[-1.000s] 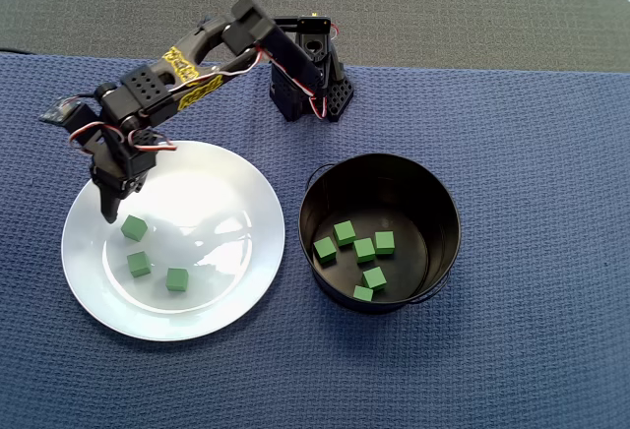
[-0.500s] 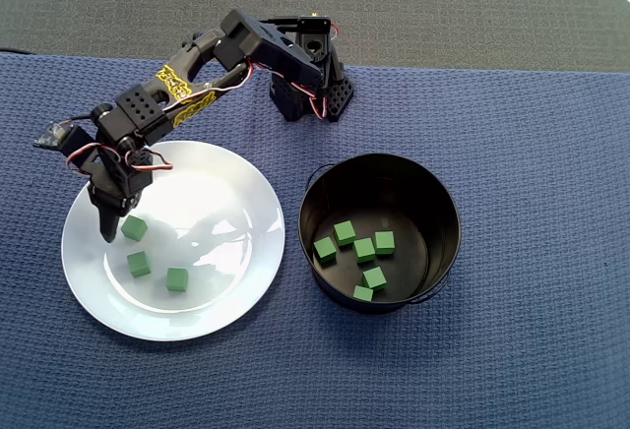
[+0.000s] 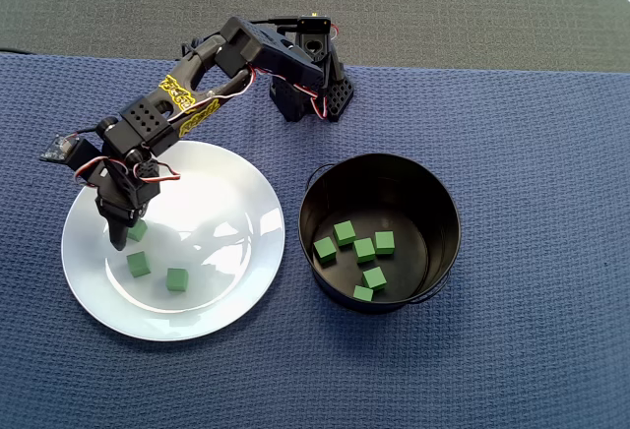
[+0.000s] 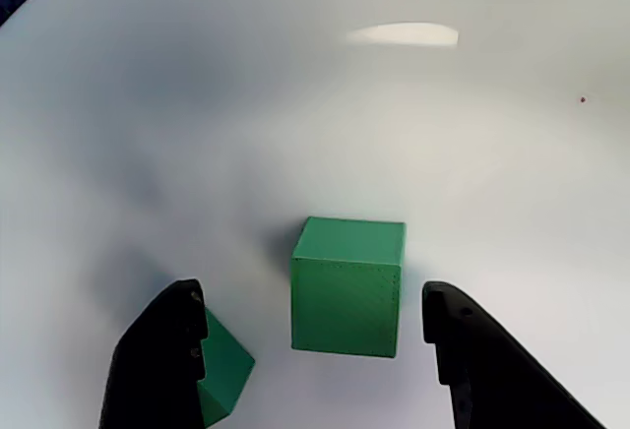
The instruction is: Pick up the green cubes from the white plate and place them in the black recipient
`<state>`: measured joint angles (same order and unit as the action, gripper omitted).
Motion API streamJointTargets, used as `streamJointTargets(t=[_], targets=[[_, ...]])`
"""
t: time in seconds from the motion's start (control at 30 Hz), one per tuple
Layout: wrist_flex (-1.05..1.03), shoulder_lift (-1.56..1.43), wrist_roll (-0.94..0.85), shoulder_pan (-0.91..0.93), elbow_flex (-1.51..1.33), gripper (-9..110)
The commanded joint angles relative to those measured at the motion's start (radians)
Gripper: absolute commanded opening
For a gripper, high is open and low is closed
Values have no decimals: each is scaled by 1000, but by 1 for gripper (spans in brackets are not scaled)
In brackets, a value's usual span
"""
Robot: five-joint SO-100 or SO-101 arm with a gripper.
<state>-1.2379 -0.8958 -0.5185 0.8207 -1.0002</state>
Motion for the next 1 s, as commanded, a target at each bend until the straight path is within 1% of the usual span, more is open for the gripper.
streamJointTargets(t=[0.0,0.27,0.3,0.37,0.57,0.77,0.97], targets=[[9,-5,12,-25,38,19],[9,3,9,-21,38,10],[9,3,9,-21,38,8],[17,3,20,-17,38,0],[15,-25,57,-2,38,0],[-49,-245,210,31,64,0],[-235,-476,341,-46,173,0]])
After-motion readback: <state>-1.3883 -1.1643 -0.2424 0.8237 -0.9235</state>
